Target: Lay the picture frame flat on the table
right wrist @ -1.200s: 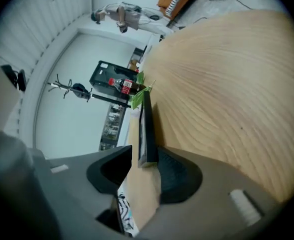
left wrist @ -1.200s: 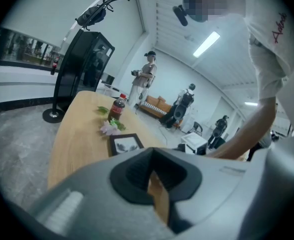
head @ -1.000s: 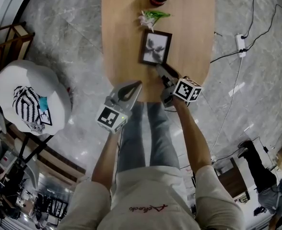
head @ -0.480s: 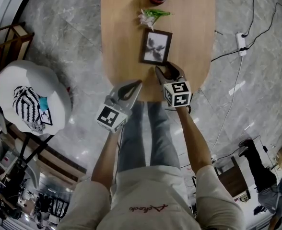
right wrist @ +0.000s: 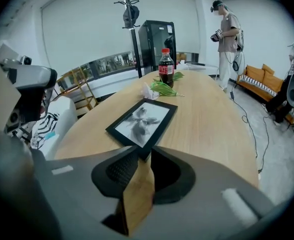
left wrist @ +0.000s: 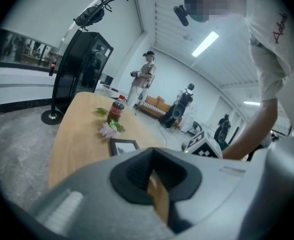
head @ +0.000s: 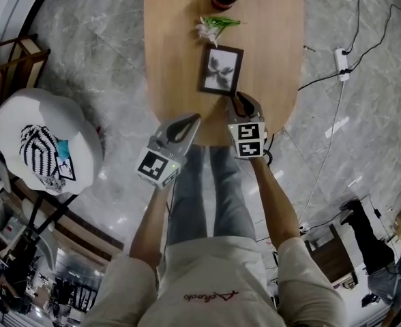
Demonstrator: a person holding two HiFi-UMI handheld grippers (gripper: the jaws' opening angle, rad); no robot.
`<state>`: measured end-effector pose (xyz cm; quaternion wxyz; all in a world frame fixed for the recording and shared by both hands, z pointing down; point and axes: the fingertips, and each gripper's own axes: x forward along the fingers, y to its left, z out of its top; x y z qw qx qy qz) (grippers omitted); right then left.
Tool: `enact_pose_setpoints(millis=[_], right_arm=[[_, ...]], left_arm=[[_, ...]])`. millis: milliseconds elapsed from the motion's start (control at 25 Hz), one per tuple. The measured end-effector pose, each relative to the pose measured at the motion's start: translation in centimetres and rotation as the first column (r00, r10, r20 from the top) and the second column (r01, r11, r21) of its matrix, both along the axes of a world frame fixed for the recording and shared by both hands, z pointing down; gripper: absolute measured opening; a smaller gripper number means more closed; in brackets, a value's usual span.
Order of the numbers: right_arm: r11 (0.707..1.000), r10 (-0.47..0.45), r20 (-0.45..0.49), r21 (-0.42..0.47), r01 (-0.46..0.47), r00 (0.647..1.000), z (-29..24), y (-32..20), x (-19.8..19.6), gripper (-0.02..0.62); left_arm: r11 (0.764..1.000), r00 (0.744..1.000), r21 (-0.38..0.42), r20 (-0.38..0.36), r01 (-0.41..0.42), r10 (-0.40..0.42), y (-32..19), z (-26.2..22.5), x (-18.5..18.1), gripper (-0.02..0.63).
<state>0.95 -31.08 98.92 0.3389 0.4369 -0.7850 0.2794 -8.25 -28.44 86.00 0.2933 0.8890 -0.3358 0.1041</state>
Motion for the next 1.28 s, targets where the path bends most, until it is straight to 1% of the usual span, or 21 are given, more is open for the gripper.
enact_pose_setpoints(millis=[200,440,640,1000,1280], right_arm=[[0.999,-0.01,-0.025,0.039,0.011,1.0,-1.2,-0.2,0.6,0.005],[0.997,-0.006,-0.013,0.075,0.007,1.0,-3.2,-0.2,0.9,0.005],[0.994,-0.005,0.002,0.106,0.005,1.0,-6.3,0.2,1.0,0.005],[0.977,0.005,0.038,0.213,-0.013,0.999,-14.7,-1.7,1.1,0.005],[0.958,0.041,0.08,0.28,-0.062,0.996,-22.5,-2.3,1.6,0.005]], left_arm=[[1.0,1.0,0.008,0.0,-0.007,0.007,0.2,-0.5,0.5,-0.002],[1.0,1.0,0.02,0.002,-0.017,0.017,0.4,-1.5,1.1,-0.002],[0.999,1.0,0.042,0.007,-0.024,0.024,0.4,-3.9,1.4,-0.002],[0.992,0.999,0.122,0.024,-0.03,0.027,-1.7,-10.0,2.0,-0.002],[0.985,0.999,0.167,0.027,-0.04,0.036,-1.8,-15.4,2.4,-0.002]])
